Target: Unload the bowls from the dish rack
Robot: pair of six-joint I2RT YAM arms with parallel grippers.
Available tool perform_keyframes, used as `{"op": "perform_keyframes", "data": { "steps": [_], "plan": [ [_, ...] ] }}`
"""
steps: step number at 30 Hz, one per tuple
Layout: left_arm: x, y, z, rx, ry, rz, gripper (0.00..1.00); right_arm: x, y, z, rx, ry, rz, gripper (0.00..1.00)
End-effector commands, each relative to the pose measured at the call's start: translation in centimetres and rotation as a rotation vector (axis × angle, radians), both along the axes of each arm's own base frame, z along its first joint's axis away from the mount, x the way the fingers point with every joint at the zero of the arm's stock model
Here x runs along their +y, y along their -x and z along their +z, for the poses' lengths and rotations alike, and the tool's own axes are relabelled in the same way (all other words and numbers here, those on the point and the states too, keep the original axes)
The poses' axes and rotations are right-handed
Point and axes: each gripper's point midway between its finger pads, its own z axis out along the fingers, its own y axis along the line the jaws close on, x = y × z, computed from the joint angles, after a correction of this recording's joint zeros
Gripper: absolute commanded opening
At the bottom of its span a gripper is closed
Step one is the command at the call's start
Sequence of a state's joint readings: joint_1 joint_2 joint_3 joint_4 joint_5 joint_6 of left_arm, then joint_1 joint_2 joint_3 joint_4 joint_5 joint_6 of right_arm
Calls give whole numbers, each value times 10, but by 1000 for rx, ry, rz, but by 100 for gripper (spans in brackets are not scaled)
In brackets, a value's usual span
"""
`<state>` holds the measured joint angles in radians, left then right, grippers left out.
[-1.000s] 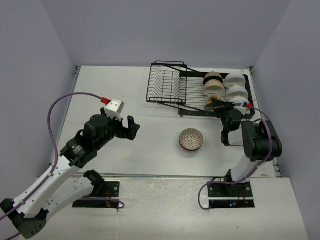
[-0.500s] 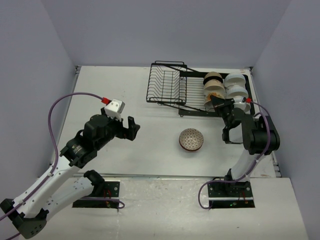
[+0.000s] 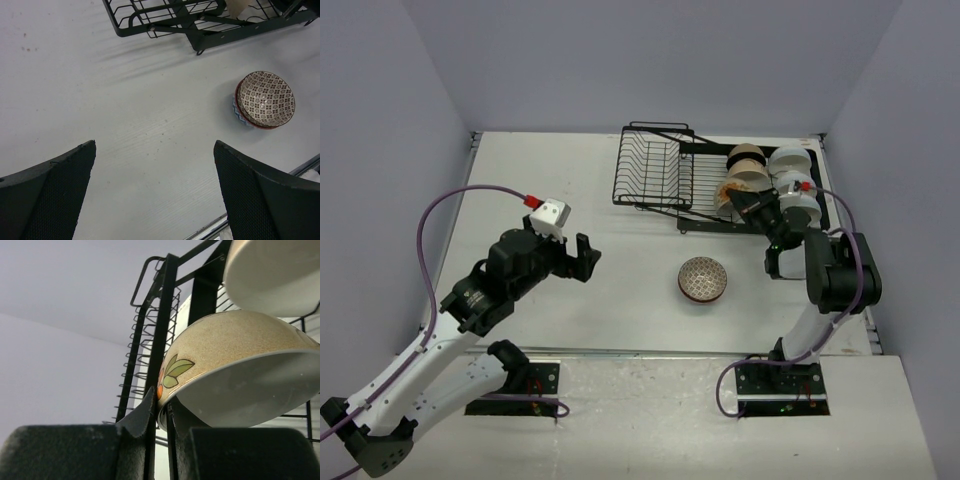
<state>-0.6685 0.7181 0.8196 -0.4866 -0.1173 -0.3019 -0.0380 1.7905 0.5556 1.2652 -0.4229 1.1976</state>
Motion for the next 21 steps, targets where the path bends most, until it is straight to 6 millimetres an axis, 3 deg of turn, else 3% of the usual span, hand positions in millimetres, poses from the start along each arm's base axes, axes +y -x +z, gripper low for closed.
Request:
{"op": "perform_keyframes", "data": {
  "steps": [1, 4, 5, 7, 8, 10, 11, 12, 13, 15, 16, 17, 18, 19, 20, 21],
  "plan": [
    [-1, -3, 6, -36, 5, -12, 100, 11, 27, 132, -523, 84, 58, 0],
    [-1, -3, 6, -36, 5, -10, 100, 14, 33, 149, -545, 147, 67, 0],
    [-1, -3, 6, -36, 5, -10, 100, 14, 31, 146, -508, 162, 70, 0],
    [-1, -4, 4, -31, 1, -12, 100, 16, 39, 168, -559, 234, 69, 0],
    [-1, -4, 4, -31, 1, -11, 100, 16, 35, 157, -476, 249, 80, 0],
    [0, -5, 4, -31, -1, 0, 100, 17, 38, 183, -499, 357, 64, 0],
    [3, -6, 6, -35, 0, 12, 100, 30, 38, 156, -340, 389, 107, 0],
    [6, -8, 7, -39, 0, 31, 100, 34, 46, 164, -322, 449, 102, 0],
    [13, -10, 11, -52, 5, 71, 100, 45, 47, 153, -229, 588, 104, 0],
    [27, -15, 15, -65, 10, 146, 100, 55, 57, 150, -150, 712, 116, 0],
    [41, -18, 18, -73, 13, 224, 100, 63, 59, 166, -157, 771, 131, 0],
    [50, -20, 20, -80, 15, 270, 100, 75, 76, 140, -36, 842, 197, 0],
    [69, -22, 24, -86, 18, 373, 100, 83, 80, 155, -46, 896, 213, 0],
    [78, -22, 26, -91, 24, 421, 100, 94, 82, 137, 20, 945, 264, 0],
    [88, -22, 30, -98, 28, 471, 100, 111, 105, 115, 102, 1013, 365, 0],
    [100, -21, 33, -110, 33, 534, 100, 124, 111, 119, 93, 1040, 415, 0]
  ]
}}
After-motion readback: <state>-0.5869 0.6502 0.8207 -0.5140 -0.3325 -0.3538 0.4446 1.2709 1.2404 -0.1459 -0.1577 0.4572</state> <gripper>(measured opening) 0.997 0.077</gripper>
